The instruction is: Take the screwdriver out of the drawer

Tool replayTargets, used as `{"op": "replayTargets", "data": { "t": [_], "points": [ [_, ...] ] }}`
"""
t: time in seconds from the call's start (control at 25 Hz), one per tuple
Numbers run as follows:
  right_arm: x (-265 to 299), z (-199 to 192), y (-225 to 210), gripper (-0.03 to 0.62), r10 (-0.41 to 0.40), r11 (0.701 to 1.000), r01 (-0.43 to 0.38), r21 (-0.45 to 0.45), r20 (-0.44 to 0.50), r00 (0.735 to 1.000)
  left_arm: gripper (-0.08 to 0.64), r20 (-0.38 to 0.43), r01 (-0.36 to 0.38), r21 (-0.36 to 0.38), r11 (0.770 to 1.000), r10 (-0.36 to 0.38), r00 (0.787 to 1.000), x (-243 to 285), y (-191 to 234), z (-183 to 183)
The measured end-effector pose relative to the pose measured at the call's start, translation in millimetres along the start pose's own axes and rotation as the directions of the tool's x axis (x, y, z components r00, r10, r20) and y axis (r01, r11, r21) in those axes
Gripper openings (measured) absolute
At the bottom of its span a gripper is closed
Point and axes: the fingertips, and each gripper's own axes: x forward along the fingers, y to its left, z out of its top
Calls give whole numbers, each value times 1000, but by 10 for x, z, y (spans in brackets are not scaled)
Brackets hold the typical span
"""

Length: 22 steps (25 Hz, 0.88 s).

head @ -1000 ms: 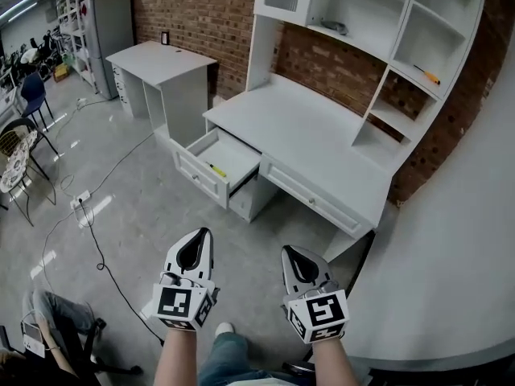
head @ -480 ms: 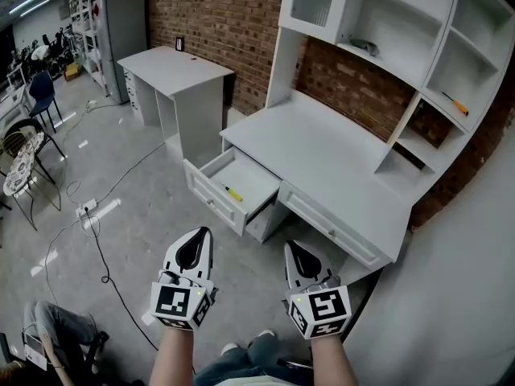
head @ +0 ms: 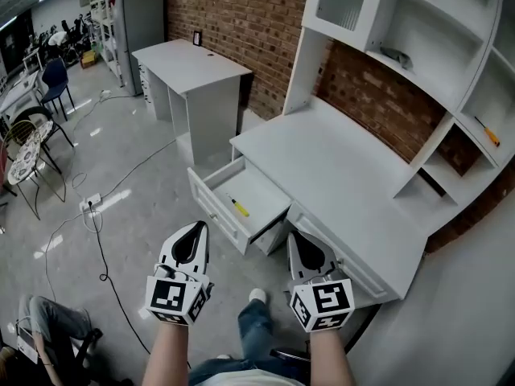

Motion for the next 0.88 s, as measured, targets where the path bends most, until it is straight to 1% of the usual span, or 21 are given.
{"op": "replayTargets", "data": {
  "t": [0.4,0.6,0.76,0.8,0.84,0.88],
  "points": [
    [1351,81,-995,11,96,995,-96,10,-11,995,15,-31,-113,17,993,113,993,1428,312,-117],
    [1877,75,-1275,11,155,988,-155,-5,-12,988,15,-53,-179,13,984,179,982,1964,491,-210],
    [2215,-74,-1388,14,188,982,-186,34,-62,980,15,-63,-193,25,981,194,979,2263,571,-297],
    [2274,-115,-1373,62,208,978,-204,51,-69,976,15,-67,-195,28,980,196,978,2294,592,-325],
    [2333,-154,-1353,186,226,973,-221,66,-74,971,15,-73,-200,28,979,201,977,2316,620,-353],
    [2396,-189,-1337,233,238,970,-232,76,-79,968,15,-80,-206,25,978,207,975,2337,652,-379]
  ]
}}
